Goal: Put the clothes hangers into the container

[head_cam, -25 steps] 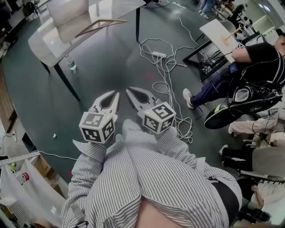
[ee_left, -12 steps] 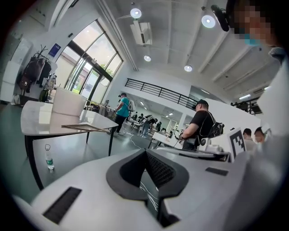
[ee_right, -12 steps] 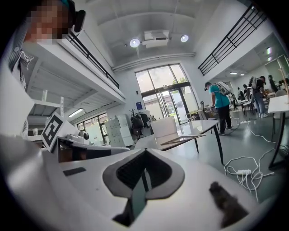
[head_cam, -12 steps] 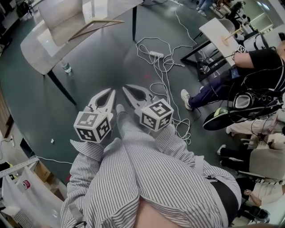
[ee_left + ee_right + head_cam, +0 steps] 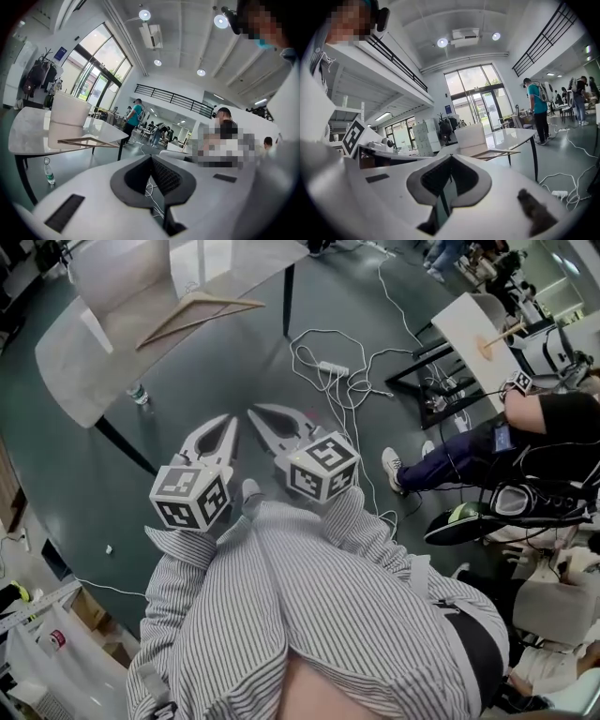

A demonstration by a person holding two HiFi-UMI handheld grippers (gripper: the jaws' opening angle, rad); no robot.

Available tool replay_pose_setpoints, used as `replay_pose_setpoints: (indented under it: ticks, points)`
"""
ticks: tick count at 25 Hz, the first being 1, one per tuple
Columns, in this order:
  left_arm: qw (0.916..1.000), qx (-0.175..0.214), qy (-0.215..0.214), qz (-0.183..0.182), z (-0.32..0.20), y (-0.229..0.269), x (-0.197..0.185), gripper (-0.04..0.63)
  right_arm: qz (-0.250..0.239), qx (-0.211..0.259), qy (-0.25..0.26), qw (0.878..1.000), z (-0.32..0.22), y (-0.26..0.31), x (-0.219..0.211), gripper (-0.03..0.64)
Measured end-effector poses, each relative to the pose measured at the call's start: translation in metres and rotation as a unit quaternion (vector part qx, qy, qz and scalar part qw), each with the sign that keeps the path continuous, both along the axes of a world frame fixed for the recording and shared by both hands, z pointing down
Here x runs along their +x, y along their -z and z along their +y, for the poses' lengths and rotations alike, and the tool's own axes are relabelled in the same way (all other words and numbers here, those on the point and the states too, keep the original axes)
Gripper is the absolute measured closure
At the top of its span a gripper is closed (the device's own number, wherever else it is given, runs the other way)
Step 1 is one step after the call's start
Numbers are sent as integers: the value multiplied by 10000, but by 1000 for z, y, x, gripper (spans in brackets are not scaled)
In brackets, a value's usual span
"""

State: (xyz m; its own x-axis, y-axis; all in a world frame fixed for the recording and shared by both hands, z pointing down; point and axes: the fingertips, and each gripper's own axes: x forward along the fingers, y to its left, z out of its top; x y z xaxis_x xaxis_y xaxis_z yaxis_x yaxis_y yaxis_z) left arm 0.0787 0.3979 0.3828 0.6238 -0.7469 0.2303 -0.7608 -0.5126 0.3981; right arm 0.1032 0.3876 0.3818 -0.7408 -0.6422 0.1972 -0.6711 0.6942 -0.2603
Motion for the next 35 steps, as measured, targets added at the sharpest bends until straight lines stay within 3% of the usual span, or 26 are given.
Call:
replay_pose_setpoints:
  ticks: [9, 14, 21, 28, 35]
  points:
    - [9994, -63, 329, 20, -90, -8, 13, 586, 26, 16, 249, 9997, -91, -1, 15, 601]
    - [9995, -105, 256, -125, -121, -10, 28, 586, -46, -94, 159, 9998, -127, -5, 30, 601]
    - [9989, -297, 311, -179, -137, -26, 30, 586, -109, -363, 169, 9991, -144, -24, 33, 601]
    - [9974, -515, 495, -75, -166, -37, 7, 585, -48, -539, 134, 9984, -168, -35, 25, 603]
    - [9981, -482, 364, -80, -199, -37, 1, 585, -47, -505, 42, 9987, -206, -33, 15, 601]
